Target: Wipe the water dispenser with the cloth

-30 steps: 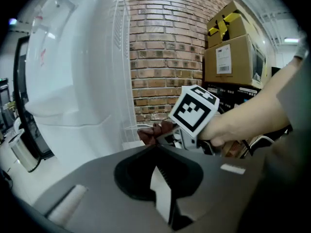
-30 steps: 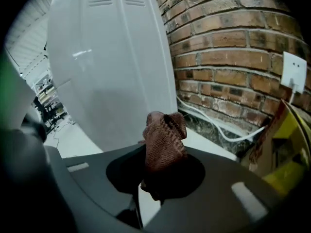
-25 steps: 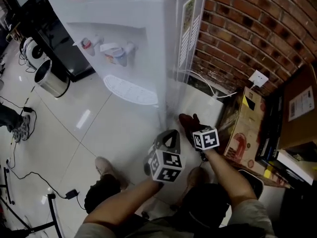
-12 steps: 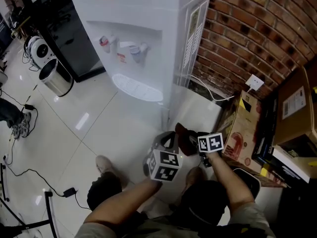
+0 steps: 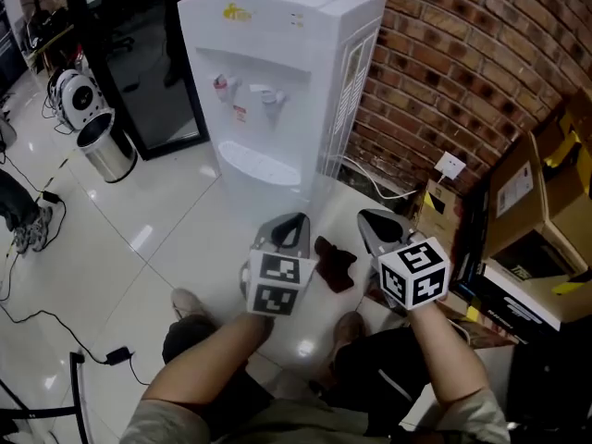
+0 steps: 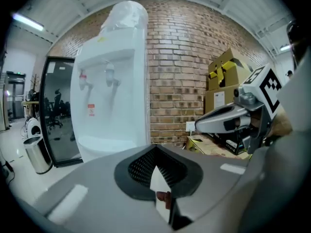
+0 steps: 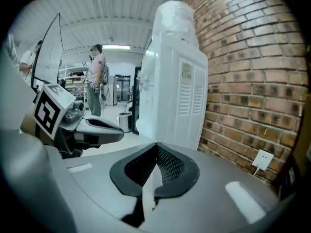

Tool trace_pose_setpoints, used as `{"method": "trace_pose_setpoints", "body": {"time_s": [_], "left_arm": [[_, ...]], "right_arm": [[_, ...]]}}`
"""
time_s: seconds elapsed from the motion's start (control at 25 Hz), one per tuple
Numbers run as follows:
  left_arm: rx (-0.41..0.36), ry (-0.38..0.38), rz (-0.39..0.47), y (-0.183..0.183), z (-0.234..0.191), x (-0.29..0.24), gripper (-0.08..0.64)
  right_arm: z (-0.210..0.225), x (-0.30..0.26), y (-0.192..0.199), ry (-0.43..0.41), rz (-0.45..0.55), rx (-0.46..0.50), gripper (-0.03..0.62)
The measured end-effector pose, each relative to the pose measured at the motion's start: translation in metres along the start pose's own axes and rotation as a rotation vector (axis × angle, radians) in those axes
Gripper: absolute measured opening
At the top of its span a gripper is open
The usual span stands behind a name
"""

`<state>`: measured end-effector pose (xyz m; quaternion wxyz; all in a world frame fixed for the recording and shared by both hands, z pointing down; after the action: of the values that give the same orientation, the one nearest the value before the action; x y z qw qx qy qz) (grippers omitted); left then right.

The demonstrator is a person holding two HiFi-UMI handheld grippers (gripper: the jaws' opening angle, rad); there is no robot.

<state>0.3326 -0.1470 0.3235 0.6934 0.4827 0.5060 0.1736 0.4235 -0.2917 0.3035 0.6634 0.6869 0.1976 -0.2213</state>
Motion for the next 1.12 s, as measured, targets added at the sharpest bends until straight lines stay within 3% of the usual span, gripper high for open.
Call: {"method": "trace_pose_setpoints", "body": {"time_s": [0.16,0.32,0.48,0.68,0.8,1.12], "left_arm": [[-0.015,-0.041,0.096,-0.028,-0.012,0.042,0.0],[-0.063,-0.032,0.176,-0.026,-0.01,0.063,-0.001],[0.036,0.093,0.126,-0.012,-0.012,0.06,-0.001],[0.067,0.05,0.121,-0.001,-0.029,0.063,0.0],[0.092,0.015,0.122,-0.002,-0.039,0.064,0.0],[0.069,-0.019,0.154,-0.005,-0.036,0.067,0.0]], "right_arm": [[-0.01,0.034,-0.018,0.049,0.209,-0.154,0.014],[-0.021,0.049,-0.004,0.045,0.247,-0.228,0.014],[-0.017,0.057,-0.016,0.041,0.317,-0.224,0.012],[-0.017,0.062,-0.01,0.072,0.318,-0.231,0.012],[-0.025,0.06,-0.013,0.078,0.29,-0.179,0.011],[-0.026,0.055,-0.007,0.07,0.256,-0.155,0.011]]}}
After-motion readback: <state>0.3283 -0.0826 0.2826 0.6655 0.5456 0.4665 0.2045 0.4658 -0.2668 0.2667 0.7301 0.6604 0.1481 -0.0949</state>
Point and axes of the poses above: the fingertips, and each gripper's own axes: x backward along the fingers, z to its right, y out of its underside, the point moved 7 cm from there along x, backward along the fingers, and after that the axes turned 12 degrees about -z, right-handed, at the moved point
